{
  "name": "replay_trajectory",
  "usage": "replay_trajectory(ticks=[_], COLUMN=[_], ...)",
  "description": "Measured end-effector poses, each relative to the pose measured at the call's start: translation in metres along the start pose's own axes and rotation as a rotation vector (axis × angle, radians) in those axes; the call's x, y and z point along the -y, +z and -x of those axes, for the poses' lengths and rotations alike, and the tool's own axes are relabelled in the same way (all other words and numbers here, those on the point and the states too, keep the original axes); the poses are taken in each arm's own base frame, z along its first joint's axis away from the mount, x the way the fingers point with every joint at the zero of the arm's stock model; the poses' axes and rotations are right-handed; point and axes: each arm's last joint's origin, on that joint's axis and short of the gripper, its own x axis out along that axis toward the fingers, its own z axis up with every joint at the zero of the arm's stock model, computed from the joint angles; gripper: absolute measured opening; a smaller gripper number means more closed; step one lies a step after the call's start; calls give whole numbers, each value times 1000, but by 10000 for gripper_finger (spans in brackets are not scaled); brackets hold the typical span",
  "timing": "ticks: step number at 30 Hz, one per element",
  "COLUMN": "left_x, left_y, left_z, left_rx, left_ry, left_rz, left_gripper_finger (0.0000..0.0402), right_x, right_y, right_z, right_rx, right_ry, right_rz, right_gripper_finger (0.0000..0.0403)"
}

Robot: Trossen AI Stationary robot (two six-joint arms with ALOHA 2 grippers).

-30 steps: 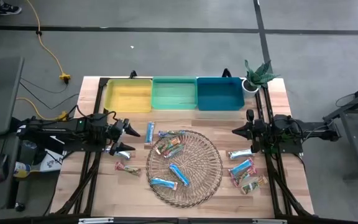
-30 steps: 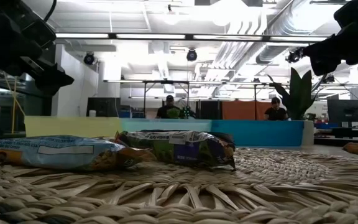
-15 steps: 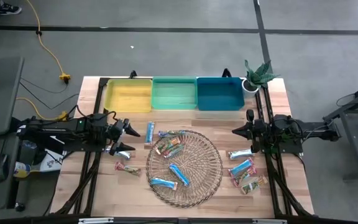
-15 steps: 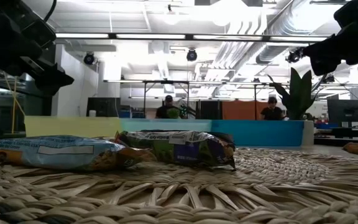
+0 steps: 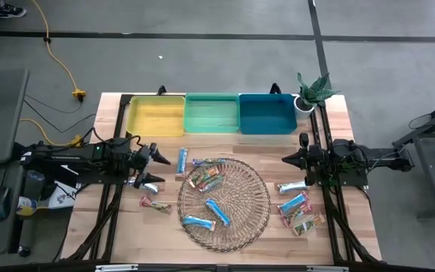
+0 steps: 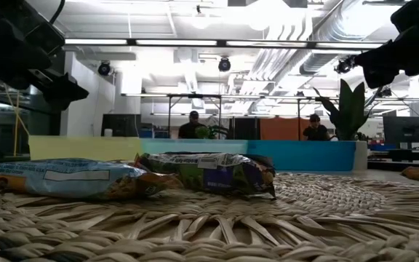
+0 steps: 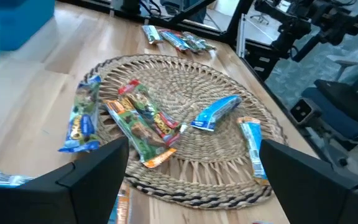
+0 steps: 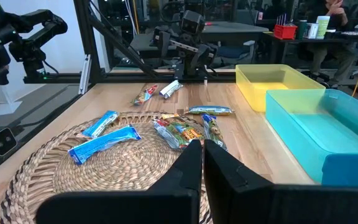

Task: Pick and place Granola Bars by type
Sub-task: Put the left blue granola bar into the blue bin

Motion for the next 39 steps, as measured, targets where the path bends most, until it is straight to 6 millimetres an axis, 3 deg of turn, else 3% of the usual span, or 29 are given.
replay_trajectory(ticks=[35, 39], left_x=[-2, -2], left_y=[1, 1], left_z=[0, 0], left_rx=[21, 24], left_ry=[61, 60], left_rz=[13, 88], left_gripper_finger=[358, 358], right_x=[0, 0], right_y=[0, 0], right_z=[0, 0], right_rx=[0, 0], right_ry=[0, 0], right_rz=[0, 0], right_gripper_finger=[0, 0])
